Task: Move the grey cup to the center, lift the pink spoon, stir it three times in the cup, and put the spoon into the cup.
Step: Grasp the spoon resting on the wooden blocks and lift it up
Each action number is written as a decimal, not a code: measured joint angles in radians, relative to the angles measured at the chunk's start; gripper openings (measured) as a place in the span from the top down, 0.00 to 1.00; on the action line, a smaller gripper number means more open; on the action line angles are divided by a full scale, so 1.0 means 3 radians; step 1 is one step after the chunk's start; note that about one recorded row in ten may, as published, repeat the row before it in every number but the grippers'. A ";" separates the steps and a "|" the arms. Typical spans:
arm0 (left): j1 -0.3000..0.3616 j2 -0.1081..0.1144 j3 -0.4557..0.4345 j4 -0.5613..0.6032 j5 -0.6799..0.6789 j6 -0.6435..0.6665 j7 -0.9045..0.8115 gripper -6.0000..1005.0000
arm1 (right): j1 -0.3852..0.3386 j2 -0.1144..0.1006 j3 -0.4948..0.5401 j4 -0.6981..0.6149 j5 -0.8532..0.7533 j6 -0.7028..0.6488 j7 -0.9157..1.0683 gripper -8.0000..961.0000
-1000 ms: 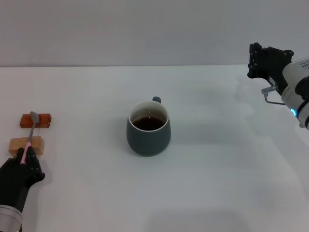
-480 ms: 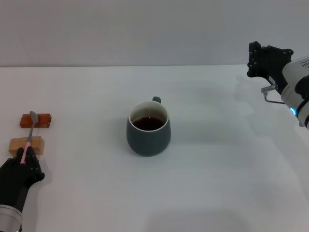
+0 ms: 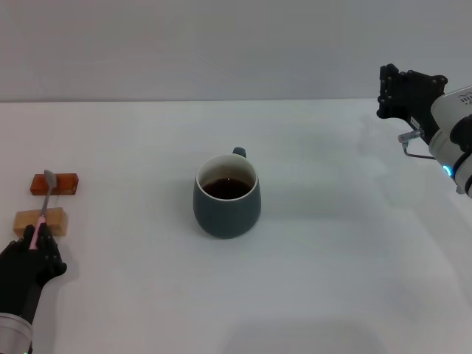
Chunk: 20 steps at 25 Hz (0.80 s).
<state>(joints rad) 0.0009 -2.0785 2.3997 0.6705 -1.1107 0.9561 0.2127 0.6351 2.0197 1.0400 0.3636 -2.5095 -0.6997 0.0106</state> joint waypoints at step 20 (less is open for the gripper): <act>0.0084 0.0045 -0.0014 0.0189 0.0040 0.0074 -0.0019 0.85 | 0.0000 0.0003 0.0002 0.0005 0.0000 0.0022 0.0000 0.96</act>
<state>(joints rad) 0.0260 -2.0651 2.3956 0.7271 -1.0986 0.9782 0.2070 0.6351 2.0205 1.0406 0.3650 -2.5095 -0.6929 0.0107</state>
